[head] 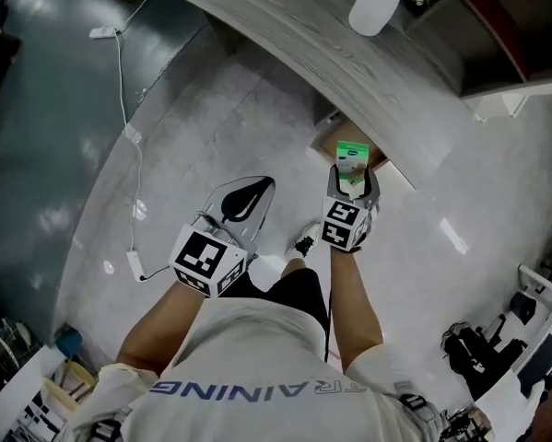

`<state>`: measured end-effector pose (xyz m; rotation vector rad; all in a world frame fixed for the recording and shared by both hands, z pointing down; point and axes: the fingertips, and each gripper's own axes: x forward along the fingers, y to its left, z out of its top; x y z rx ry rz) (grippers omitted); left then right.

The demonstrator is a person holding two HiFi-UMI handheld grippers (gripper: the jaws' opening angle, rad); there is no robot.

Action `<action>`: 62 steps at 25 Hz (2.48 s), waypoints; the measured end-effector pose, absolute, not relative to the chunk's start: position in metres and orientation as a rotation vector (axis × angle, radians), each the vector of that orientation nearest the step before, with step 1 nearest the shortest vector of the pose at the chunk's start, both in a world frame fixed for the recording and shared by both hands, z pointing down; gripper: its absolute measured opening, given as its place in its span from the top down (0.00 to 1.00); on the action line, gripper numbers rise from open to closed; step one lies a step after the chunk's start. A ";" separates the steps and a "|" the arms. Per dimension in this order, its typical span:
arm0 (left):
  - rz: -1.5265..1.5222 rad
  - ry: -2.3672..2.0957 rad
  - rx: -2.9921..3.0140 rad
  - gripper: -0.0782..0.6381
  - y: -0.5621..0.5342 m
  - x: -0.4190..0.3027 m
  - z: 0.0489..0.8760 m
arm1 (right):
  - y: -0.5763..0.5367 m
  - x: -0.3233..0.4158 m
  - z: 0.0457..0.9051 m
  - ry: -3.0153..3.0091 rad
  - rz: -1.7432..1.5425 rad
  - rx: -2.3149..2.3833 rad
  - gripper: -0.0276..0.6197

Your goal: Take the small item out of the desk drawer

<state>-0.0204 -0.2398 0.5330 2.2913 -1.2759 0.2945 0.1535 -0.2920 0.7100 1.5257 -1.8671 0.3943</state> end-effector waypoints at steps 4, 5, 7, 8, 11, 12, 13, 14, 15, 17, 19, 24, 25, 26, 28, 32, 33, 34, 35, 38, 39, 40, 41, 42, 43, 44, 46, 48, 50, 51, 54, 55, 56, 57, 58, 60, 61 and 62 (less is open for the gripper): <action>0.253 -1.275 2.348 0.89 -0.236 -0.011 0.501 | -0.284 0.149 0.636 -1.981 0.375 1.572 0.46; 0.235 -1.275 2.381 0.89 -0.240 -0.008 0.491 | -0.287 0.151 0.616 -2.008 0.361 1.595 0.46; 0.207 -1.284 2.441 0.89 -0.249 -0.003 0.472 | -0.292 0.157 0.578 -2.059 0.328 1.638 0.46; 0.197 -1.291 2.462 0.89 -0.253 -0.002 0.462 | -0.290 0.160 0.561 -2.081 0.315 1.653 0.46; 0.166 -1.309 2.506 0.89 -0.258 0.001 0.434 | -0.280 0.169 0.517 -2.137 0.281 1.679 0.46; 0.152 -1.315 2.519 0.89 -0.259 0.003 0.425 | -0.277 0.171 0.503 -2.155 0.267 1.687 0.46; 0.137 -1.319 2.530 0.89 -0.260 0.006 0.416 | -0.275 0.173 0.490 -2.174 0.253 1.697 0.46; 0.123 -1.321 2.543 0.89 -0.260 0.009 0.408 | -0.273 0.175 0.477 -2.191 0.237 1.708 0.46; 0.111 -1.320 2.556 0.89 -0.260 0.012 0.401 | -0.271 0.176 0.464 -2.205 0.221 1.720 0.46; 0.087 -1.308 2.583 0.89 -0.257 0.019 0.389 | -0.267 0.181 0.441 -2.226 0.187 1.747 0.46; 0.064 -1.292 2.610 0.89 -0.254 0.027 0.380 | -0.265 0.185 0.420 -2.243 0.153 1.773 0.46; 0.018 -1.269 2.648 0.89 -0.251 0.036 0.366 | -0.262 0.192 0.381 -2.264 0.072 1.803 0.46; 0.010 -1.267 2.650 0.89 -0.251 0.037 0.364 | -0.261 0.192 0.375 -2.264 0.056 1.804 0.46; 0.007 -1.264 2.652 0.89 -0.251 0.037 0.363 | -0.260 0.192 0.371 -2.262 0.043 1.806 0.46; 0.009 -1.255 2.655 0.89 -0.251 0.037 0.364 | -0.259 0.192 0.368 -2.259 0.033 1.814 0.46; 0.021 -1.251 2.659 0.89 -0.249 0.035 0.365 | -0.259 0.190 0.367 -2.263 0.048 1.822 0.46; 0.024 -1.254 2.658 0.89 -0.249 0.034 0.366 | -0.259 0.188 0.368 -2.266 0.051 1.819 0.46; 0.027 -1.256 2.656 0.89 -0.248 0.032 0.366 | -0.259 0.187 0.369 -2.270 0.054 1.815 0.46; 0.030 -1.258 2.656 0.89 -0.248 0.032 0.366 | -0.260 0.186 0.369 -2.275 0.058 1.810 0.46; 0.037 -1.261 2.656 0.89 -0.247 0.029 0.367 | -0.261 0.181 0.370 -2.285 0.060 1.800 0.46; 0.038 -1.262 2.654 0.89 -0.247 0.027 0.367 | -0.261 0.179 0.369 -2.285 0.052 1.796 0.46; 0.040 -1.263 2.652 0.89 -0.246 0.026 0.368 | -0.261 0.176 0.368 -2.284 0.037 1.790 0.46; 0.042 -1.264 2.650 0.89 -0.246 0.025 0.368 | -0.260 0.173 0.367 -2.284 0.018 1.784 0.46; 0.043 -1.265 2.650 0.89 -0.245 0.023 0.367 | -0.260 0.170 0.365 -2.286 0.001 1.777 0.46; 0.044 -1.267 2.650 0.89 -0.245 0.022 0.366 | -0.259 0.166 0.363 -2.290 -0.011 1.771 0.46; 0.043 -1.269 2.650 0.89 -0.245 0.021 0.366 | -0.259 0.164 0.361 -2.293 -0.020 1.766 0.46; 0.042 -1.274 2.647 0.89 -0.244 0.019 0.366 | -0.258 0.160 0.361 -2.292 -0.036 1.755 0.46; 0.044 -1.281 2.643 0.89 -0.243 0.017 0.368 | -0.257 0.157 0.363 -2.290 -0.041 1.745 0.46; 0.043 -1.287 2.638 0.89 -0.241 0.015 0.369 | -0.255 0.156 0.366 -2.289 -0.035 1.739 0.46; 0.041 -1.290 2.637 0.89 -0.241 0.014 0.369 | -0.254 0.156 0.367 -2.289 -0.032 1.738 0.46; 0.037 -1.300 2.634 0.89 -0.239 0.012 0.368 | -0.253 0.156 0.368 -2.289 -0.025 1.736 0.46; 0.036 -1.301 2.634 0.89 -0.238 0.012 0.367 | -0.253 0.157 0.368 -2.288 -0.023 1.735 0.46; 0.035 -1.302 2.634 0.89 -0.238 0.012 0.367 | -0.252 0.157 0.368 -2.288 -0.023 1.735 0.46; 0.034 -1.303 2.634 0.89 -0.237 0.012 0.367 | -0.251 0.158 0.368 -2.287 -0.024 1.735 0.46; 0.034 -1.303 2.634 0.89 -0.236 0.012 0.367 | -0.250 0.158 0.368 -2.287 -0.025 1.735 0.46; 0.035 -1.303 2.634 0.89 -0.234 0.012 0.367 | -0.248 0.158 0.367 -2.289 -0.024 1.735 0.46; 0.035 -1.303 2.634 0.89 -0.233 0.012 0.367 | -0.247 0.158 0.367 -2.290 -0.022 1.734 0.46; 0.036 -1.303 2.634 0.89 -0.231 0.012 0.367 | -0.246 0.158 0.367 -2.291 -0.021 1.734 0.46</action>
